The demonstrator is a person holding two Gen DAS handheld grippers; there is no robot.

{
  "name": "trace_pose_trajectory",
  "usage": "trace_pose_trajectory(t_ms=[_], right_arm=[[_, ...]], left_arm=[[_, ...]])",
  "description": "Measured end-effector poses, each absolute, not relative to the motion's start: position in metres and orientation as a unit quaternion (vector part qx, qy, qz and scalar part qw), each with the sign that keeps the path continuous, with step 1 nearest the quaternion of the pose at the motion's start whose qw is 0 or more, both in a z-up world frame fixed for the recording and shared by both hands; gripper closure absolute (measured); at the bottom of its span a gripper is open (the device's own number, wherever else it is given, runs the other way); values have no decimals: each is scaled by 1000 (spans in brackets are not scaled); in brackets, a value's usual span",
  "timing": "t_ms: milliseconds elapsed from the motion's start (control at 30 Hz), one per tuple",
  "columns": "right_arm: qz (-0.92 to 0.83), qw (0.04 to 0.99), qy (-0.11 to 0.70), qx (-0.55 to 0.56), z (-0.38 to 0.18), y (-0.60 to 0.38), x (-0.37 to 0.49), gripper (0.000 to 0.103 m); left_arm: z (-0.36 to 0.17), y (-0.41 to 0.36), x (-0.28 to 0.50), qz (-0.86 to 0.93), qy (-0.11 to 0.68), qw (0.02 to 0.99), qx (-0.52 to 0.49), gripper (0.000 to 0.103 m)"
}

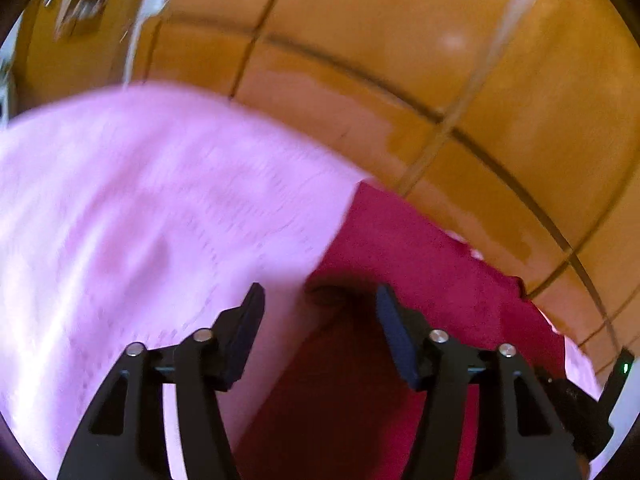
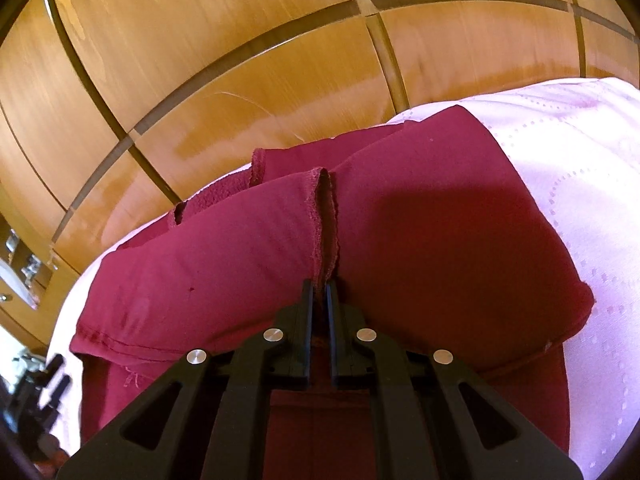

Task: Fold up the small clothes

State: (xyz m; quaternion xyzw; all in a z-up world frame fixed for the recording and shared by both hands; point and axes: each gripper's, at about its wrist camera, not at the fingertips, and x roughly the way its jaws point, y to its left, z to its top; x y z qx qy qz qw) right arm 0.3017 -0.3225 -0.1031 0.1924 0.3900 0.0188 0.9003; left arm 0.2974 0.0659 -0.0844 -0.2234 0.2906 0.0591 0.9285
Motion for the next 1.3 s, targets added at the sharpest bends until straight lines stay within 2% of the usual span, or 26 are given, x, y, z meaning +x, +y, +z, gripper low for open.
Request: trace_pose_trajectory(t_ms=[200, 267, 300, 367, 633, 800, 867, 933, 1000, 1033, 1100, 1300], right_arm=[[20, 901, 387, 194, -104, -321, 305, 99], [20, 901, 388, 193, -104, -320, 306, 99], [20, 900, 389, 193, -104, -321, 306, 99], [22, 899, 391, 197, -105, -322, 307, 99], [38, 905, 357, 228, -95, -332, 290, 99], [22, 894, 388, 221, -104, -330, 299, 99], [17, 898, 389, 205, -100, -326, 298, 98], [21, 898, 389, 205, -96, -326, 295, 90], [25, 898, 390, 205, -92, -328, 289, 81], [25, 900, 387, 200, -88, -328, 286, 72], [13, 910, 377, 171, -78, -321, 280, 64], [9, 932, 354, 75, -58, -294, 287, 64]], left_arm=[[-75, 32, 354, 26, 324, 931, -168, 49], [-87, 27, 376, 28, 354, 924, -144, 52], [-96, 25, 385, 35, 368, 921, -125, 58], [-117, 23, 392, 43, 400, 911, -86, 58], [-120, 49, 374, 25, 376, 914, -152, 63], [-122, 34, 378, 40, 390, 913, -113, 62], [-117, 29, 381, 44, 395, 913, -92, 59], [-108, 23, 378, 33, 396, 915, -73, 37], [-97, 17, 367, 21, 372, 926, -65, 28], [-95, 14, 364, 17, 364, 929, -64, 27], [-91, 8, 362, 9, 357, 932, -58, 26], [-100, -9, 382, 13, 372, 927, -33, 25]])
